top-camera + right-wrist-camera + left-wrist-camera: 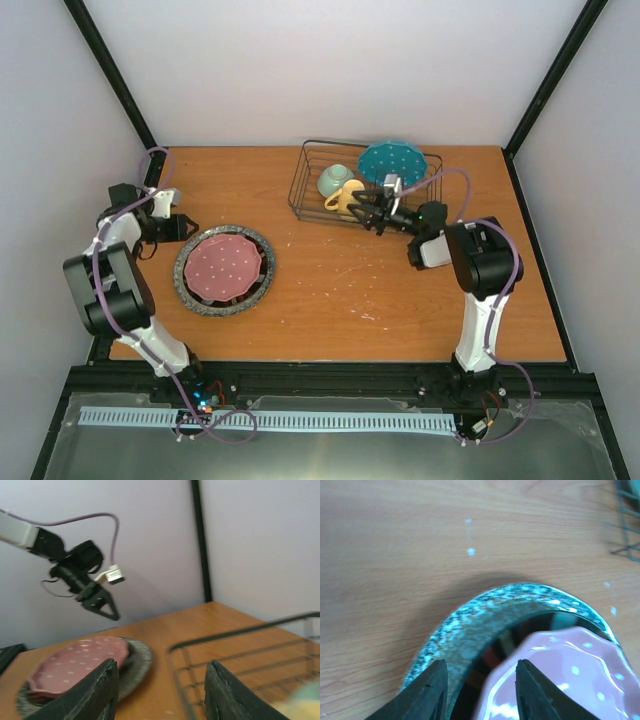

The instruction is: Load the mixed dishes into the dish rack

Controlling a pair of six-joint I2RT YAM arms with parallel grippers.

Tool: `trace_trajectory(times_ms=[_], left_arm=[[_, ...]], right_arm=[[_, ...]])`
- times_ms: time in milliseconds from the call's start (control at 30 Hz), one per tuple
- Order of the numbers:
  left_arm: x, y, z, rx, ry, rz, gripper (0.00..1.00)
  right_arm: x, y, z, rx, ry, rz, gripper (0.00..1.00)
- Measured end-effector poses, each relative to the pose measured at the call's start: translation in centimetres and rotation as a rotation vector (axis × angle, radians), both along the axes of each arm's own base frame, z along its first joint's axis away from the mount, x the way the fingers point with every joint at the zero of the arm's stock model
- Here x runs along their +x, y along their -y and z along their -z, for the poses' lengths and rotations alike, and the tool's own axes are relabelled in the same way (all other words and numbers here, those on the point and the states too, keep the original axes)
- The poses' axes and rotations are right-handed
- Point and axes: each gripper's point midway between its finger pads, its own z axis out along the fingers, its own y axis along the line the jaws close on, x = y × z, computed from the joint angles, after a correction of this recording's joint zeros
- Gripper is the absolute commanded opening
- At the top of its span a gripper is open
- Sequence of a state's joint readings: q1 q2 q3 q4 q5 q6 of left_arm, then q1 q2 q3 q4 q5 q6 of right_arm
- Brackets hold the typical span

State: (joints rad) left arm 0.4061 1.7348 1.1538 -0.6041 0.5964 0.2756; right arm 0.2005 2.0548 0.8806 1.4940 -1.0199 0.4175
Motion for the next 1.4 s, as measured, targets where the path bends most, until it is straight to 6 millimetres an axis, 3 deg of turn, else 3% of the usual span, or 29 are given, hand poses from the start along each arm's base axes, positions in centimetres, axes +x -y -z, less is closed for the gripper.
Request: trace_trajectory(times_ms=[133, 267, 433, 533, 633, 733, 900, 967, 1133, 1400], left_arm=[[-1.0, 1.5, -3.4, 0.011, 0.127, 0.085, 0.41], [-1.1, 1.9, -4.1, 0.012, 0.161, 0.115, 0.41], [-1.6, 2.0, -3.4, 0.006, 0.149, 0.111, 0.41], [-2.1, 1.8, -3.3, 0.005, 0.144, 0.103, 0.41], [-2.2, 1.2, -3.2, 0.008, 0.147, 0.094, 0.41], [-2.4, 0.6, -3.1, 0.011, 0.144, 0.084, 0.4], [-2.8, -0.7, -3.0, 0.016, 0.142, 0.056, 0.4], [-2.8, -0.9, -3.0, 0.019, 0.141, 0.055, 0.39], [-3.4, -0.8, -1.5, 0.003, 0.108, 0.06, 0.38], [-5.3, 0.2, 1.5, -0.021, 0.034, 0.082, 0.37]], right_arm=[[-5.1, -3.6, -2.0, 0.002, 0.04, -0.084, 0.46], [-8.9, -6.3, -5.6, -0.032, 0.126, -0.086, 0.54], [-9.6, -11.0, -8.8, -0.193, 0.139, 0.025, 0.57], [-8.2, -12.2, -8.6, -0.322, 0.019, 0.134, 0.59], [-7.1, -11.3, -6.4, -0.475, -0.151, 0.239, 0.58], [-7.5, -9.5, -3.0, -0.605, -0.295, 0.304, 0.59], [-11.7, -6.8, 4.2, -0.8, -0.502, 0.321, 0.59], [-12.6, -6.1, 5.5, -0.843, -0.54, 0.323, 0.59], [-13.0, -5.7, 6.1, -0.878, -0.556, 0.324, 0.59], [-12.7, -6.7, 7.3, -0.901, -0.561, 0.282, 0.59]])
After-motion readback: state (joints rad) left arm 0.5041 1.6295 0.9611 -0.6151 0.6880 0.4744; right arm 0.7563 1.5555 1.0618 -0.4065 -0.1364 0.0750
